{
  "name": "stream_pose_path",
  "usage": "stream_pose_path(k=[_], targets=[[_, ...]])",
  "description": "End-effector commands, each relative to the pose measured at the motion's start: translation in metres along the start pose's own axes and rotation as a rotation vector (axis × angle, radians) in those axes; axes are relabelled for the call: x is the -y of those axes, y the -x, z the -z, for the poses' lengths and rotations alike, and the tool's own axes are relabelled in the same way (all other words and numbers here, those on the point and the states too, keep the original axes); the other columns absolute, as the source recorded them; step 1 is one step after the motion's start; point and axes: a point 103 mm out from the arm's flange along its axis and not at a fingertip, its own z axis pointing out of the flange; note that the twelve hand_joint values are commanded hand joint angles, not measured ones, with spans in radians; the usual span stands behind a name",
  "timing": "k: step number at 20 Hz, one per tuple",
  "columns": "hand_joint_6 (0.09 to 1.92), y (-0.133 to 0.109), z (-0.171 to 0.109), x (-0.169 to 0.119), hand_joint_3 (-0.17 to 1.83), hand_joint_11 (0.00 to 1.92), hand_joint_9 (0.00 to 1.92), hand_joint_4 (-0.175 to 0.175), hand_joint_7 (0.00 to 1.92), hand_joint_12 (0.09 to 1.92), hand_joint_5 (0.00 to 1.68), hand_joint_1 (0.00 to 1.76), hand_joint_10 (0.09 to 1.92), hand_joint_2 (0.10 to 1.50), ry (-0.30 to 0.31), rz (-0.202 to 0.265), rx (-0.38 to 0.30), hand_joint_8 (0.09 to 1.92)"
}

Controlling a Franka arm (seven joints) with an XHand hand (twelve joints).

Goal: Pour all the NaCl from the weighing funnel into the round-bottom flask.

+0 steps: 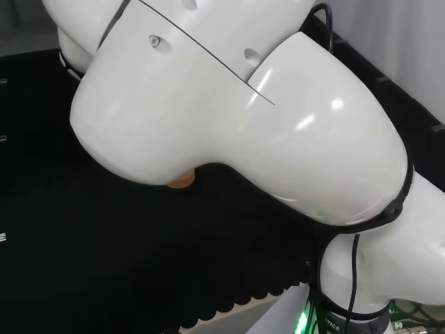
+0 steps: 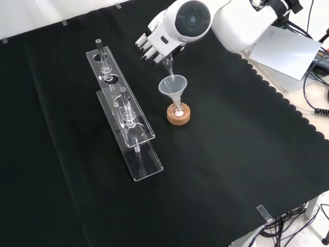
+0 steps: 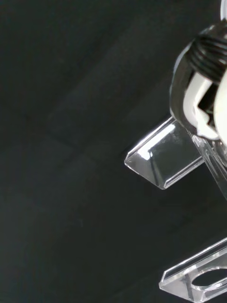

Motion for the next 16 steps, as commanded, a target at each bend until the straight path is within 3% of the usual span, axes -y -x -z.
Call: stream_pose_path(k=[1,16], targets=[[0.73,0.006,-0.01,0.0,0.65,0.74,0.95,0.175,0.69,1.11,1.24,1.12,0.34,0.68,0.014,0.007,-0.094,0.56],[0.73,0.023,-0.028,0.003,0.65,0.74,0.96,0.175,0.69,1.12,1.24,1.12,0.34,0.68,0.064,0.026,-0.342,0.56]])
